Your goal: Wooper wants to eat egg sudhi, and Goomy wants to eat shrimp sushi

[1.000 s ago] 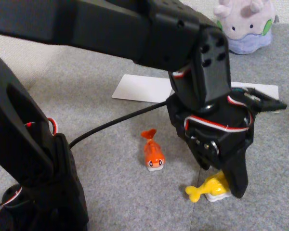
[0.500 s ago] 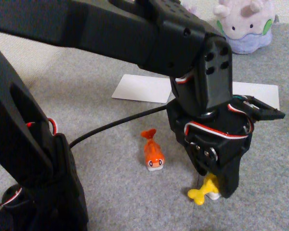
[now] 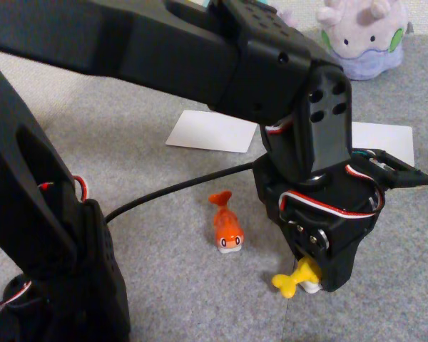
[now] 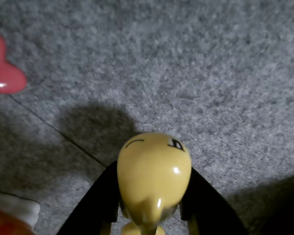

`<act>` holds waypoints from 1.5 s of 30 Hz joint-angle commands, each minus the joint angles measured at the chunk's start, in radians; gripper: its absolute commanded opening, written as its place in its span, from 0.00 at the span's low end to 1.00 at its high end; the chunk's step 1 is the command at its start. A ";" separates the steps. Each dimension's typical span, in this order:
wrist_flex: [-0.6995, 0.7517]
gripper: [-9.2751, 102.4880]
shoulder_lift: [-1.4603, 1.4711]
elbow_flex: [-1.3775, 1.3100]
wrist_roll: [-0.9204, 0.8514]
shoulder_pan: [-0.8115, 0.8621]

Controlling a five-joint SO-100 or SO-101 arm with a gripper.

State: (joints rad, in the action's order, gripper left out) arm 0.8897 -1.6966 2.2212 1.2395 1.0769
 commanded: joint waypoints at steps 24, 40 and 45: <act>0.311 0.10 -0.675 -0.044 0.290 -0.578; 0.037 0.11 -0.661 -0.044 0.291 -0.864; -0.051 0.11 -0.538 -0.044 0.299 -0.910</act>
State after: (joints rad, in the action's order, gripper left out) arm 0.8882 -2.2795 2.2227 1.5324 0.1825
